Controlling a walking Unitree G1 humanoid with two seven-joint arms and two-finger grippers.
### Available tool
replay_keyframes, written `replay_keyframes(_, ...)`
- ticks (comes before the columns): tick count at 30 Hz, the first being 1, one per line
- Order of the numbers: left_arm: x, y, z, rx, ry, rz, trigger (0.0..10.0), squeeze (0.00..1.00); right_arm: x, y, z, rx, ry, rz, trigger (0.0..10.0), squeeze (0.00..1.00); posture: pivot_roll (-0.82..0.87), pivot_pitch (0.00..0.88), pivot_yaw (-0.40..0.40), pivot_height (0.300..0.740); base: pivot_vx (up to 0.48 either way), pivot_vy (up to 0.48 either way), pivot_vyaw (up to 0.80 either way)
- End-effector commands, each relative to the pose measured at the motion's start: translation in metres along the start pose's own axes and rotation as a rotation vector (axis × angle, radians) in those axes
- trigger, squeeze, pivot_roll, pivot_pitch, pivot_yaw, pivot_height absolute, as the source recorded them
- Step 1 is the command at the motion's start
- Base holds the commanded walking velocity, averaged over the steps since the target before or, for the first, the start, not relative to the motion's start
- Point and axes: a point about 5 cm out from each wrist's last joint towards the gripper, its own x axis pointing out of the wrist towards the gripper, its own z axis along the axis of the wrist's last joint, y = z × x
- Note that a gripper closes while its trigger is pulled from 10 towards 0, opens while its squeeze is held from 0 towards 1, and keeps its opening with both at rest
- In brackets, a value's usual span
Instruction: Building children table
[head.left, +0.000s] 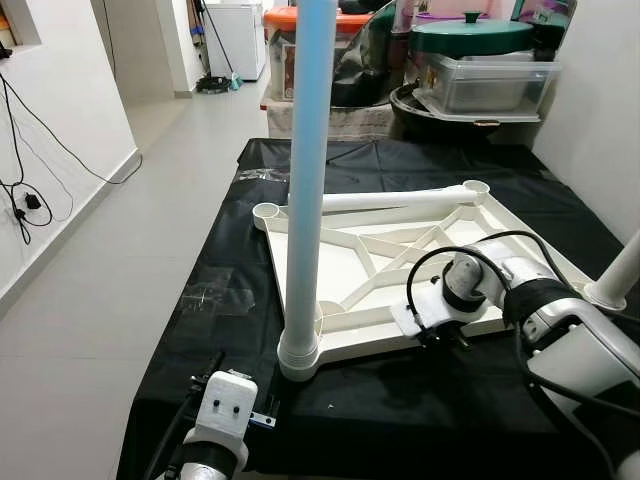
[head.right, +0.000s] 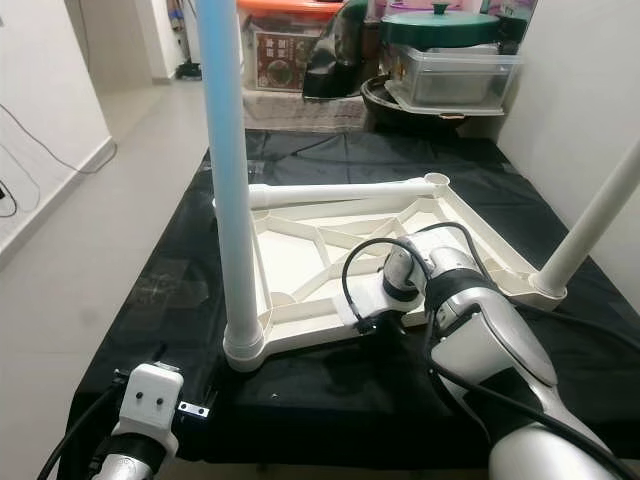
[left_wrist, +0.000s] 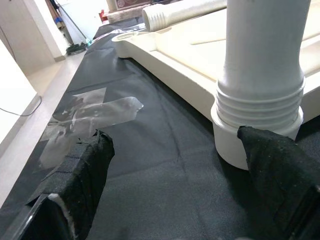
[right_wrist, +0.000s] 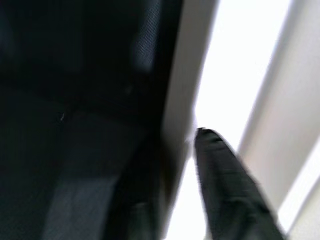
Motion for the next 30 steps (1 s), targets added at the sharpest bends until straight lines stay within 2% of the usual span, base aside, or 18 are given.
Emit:
replay_keyframes(1,0.0,-0.001,-0.005,0.003,0.026,0.0,10.0,0.0,-0.011,-0.006,0.002,-0.019,-0.028,-0.03,10.0,1.0,0.06,0.0,-0.059,0.74,0.0,0.0,0.0)
replay_keyframes(4,0.0,-0.001,-0.005,0.004,0.026,0.0,10.0,0.0,-0.013,-0.005,-0.001,-0.007,-0.032,-0.019,10.0,1.0,0.06,0.0,-0.059,0.74,0.0,0.0,0.0)
replay_keyframes(6,0.001,0.0,-0.005,0.006,0.024,0.0,10.0,0.0,-0.03,0.0,-0.017,0.054,-0.039,-0.007,10.0,1.0,0.05,0.0,-0.052,0.74,0.0,0.0,0.0)
replay_keyframes(8,0.001,0.0,-0.005,0.006,0.024,0.0,10.0,0.0,-0.03,0.0,-0.017,0.054,-0.039,-0.007,10.0,1.0,0.05,0.0,-0.052,0.74,0.0,0.0,0.0)
replay_keyframes(9,0.001,0.001,-0.005,0.007,0.024,-0.001,10.0,0.0,-0.039,0.0,-0.023,0.087,-0.046,-0.022,10.0,0.99,0.05,0.0,-0.049,0.74,0.0,0.0,0.0)
replay_keyframes(10,0.001,0.001,-0.006,0.008,0.025,-0.003,10.0,0.0,-0.051,0.001,-0.03,0.122,-0.07,-0.032,10.0,0.0,0.04,0.0,-0.045,0.74,0.0,0.0,0.0)
replay_keyframes(14,0.002,0.002,-0.006,0.009,0.027,-0.005,10.0,0.0,-0.073,0.002,-0.035,0.174,-0.185,-0.064,10.0,0.0,0.04,0.0,-0.044,0.74,0.0,0.0,0.0)
replay_keyframes(15,0.002,0.002,-0.006,0.009,0.027,-0.005,10.0,0.0,-0.073,0.002,-0.035,0.174,-0.185,-0.064,10.0,0.0,0.04,0.0,-0.044,0.74,0.0,0.0,0.0)
replay_keyframes(18,0.002,0.002,-0.006,0.012,0.027,-0.007,10.0,0.0,-0.093,-0.002,-0.041,0.389,-0.42,-0.166,10.0,0.0,0.04,0.0,-0.041,0.74,0.0,0.0,0.0)
replay_keyframes(19,0.002,0.002,-0.006,0.012,0.027,-0.007,10.0,0.0,-0.093,-0.002,-0.041,0.389,-0.42,-0.166,10.0,0.0,0.04,0.0,-0.041,0.74,0.0,0.0,0.0)
replay_keyframes(20,0.002,0.002,-0.006,0.012,0.028,-0.007,10.0,0.0,-0.093,-0.001,-0.043,0.443,-0.49,-0.193,10.0,0.0,0.03,0.0,-0.041,0.74,0.0,0.0,0.0)
replay_keyframes(21,0.003,0.002,-0.006,0.012,0.027,-0.007,10.0,0.0,-0.09,0.001,-0.043,0.508,-0.584,-0.182,10.0,0.0,0.03,0.0,-0.041,0.74,0.0,0.0,0.0)
replay_keyframes(22,0.003,0.002,-0.006,0.012,0.027,-0.007,10.0,0.0,-0.09,0.001,-0.043,0.508,-0.584,-0.182,10.0,0.0,0.03,0.0,-0.041,0.74,0.0,0.0,0.0)
replay_keyframes(23,0.003,0.003,-0.006,0.013,0.026,-0.007,10.0,0.0,-0.088,0.003,-0.042,0.546,-0.651,-0.166,10.0,0.0,0.03,0.0,-0.041,0.74,0.0,0.0,0.0)
replay_keyframes(25,0.003,0.003,-0.006,0.013,0.026,-0.006,10.0,0.0,-0.072,0.003,-0.037,0.603,-0.823,-0.239,10.0,0.0,0.03,0.0,-0.041,0.74,0.0,0.0,0.0)
replay_keyframes(27,0.003,0.003,-0.007,0.013,0.026,-0.005,10.0,0.0,-0.059,0.007,-0.031,0.69,-1.034,-0.211,10.0,0.0,0.04,0.0,-0.038,0.74,0.0,0.0,0.0)
replay_keyframes(29,0.002,0.003,-0.007,0.013,0.026,-0.005,10.0,0.0,-0.057,0.008,-0.03,0.708,-1.082,-0.191,10.0,0.0,0.04,0.0,-0.038,0.74,0.0,0.0,0.0)
replay_keyframes(30,0.002,0.004,-0.007,0.013,0.026,-0.006,10.0,0.0,-0.048,0.011,-0.024,0.71,-1.134,-0.162,10.0,0.0,0.04,0.0,-0.03,0.74,0.0,0.0,0.0)
